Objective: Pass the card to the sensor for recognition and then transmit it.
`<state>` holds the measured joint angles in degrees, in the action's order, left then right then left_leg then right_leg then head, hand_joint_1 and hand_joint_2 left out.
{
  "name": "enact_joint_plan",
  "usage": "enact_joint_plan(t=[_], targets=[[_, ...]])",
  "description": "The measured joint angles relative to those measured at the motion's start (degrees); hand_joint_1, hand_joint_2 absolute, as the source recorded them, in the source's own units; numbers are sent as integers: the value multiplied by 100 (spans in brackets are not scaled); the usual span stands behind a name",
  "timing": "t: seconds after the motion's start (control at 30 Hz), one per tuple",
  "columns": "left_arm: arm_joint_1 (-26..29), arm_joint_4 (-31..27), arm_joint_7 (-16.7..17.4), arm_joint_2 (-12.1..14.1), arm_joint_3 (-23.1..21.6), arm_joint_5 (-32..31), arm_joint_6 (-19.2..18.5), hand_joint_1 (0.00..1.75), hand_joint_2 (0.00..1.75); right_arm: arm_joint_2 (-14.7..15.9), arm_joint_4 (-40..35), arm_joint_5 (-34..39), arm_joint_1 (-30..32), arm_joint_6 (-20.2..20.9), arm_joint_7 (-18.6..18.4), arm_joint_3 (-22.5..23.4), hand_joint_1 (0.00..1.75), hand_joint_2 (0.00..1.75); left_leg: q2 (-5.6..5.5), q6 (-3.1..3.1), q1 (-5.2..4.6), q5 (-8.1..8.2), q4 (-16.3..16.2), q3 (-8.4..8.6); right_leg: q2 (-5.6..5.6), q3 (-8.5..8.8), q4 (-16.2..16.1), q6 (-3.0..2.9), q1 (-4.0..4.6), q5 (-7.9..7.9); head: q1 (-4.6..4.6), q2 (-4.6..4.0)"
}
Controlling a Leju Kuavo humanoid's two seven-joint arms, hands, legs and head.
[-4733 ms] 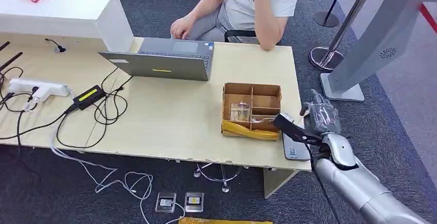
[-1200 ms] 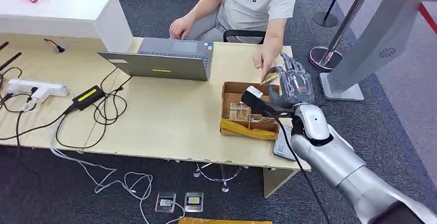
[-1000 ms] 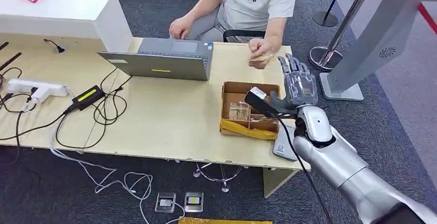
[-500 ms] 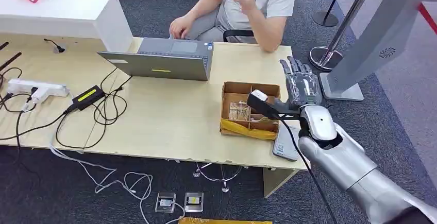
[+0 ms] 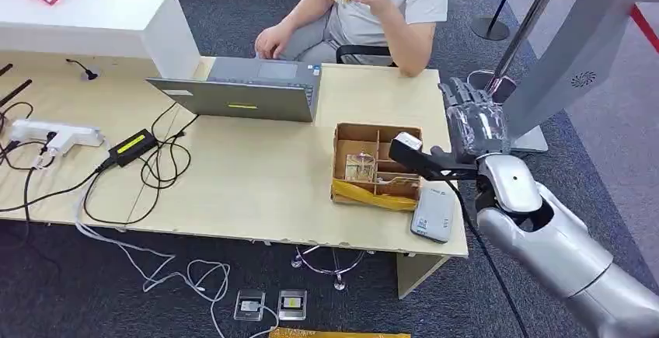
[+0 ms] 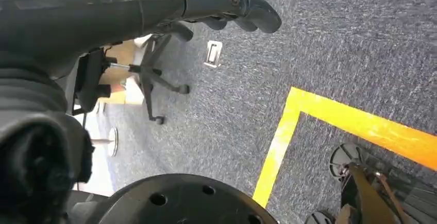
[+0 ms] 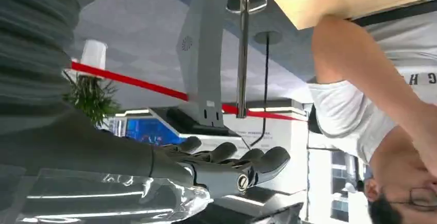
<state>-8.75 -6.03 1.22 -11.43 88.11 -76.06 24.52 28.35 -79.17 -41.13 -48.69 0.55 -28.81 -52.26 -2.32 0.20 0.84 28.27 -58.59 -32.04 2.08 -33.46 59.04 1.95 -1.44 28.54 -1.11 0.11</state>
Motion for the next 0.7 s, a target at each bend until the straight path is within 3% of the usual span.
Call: enact_joint_plan(t=[0.23,0.43,0.7], targets=[[8,0,90,17,0,-57,-83,0,0,299,-544,172,363,188,-288,-94,0,175,8,-3,0,4,0,-3,2,-2,0,0,0,0,2,2],[6,0,125,-11,0,-11,151,0,0,398,-651,325,520,155,-299,-240,0,175,8,-3,0,4,0,-3,2,-2,0,0,0,0,4,0],[4,0,227,-18,0,-17,173,0,0,439,-670,485,571,90,-231,-374,0,175,9,-3,0,3,1,-5,2,-2,1,0,0,0,2,0]])
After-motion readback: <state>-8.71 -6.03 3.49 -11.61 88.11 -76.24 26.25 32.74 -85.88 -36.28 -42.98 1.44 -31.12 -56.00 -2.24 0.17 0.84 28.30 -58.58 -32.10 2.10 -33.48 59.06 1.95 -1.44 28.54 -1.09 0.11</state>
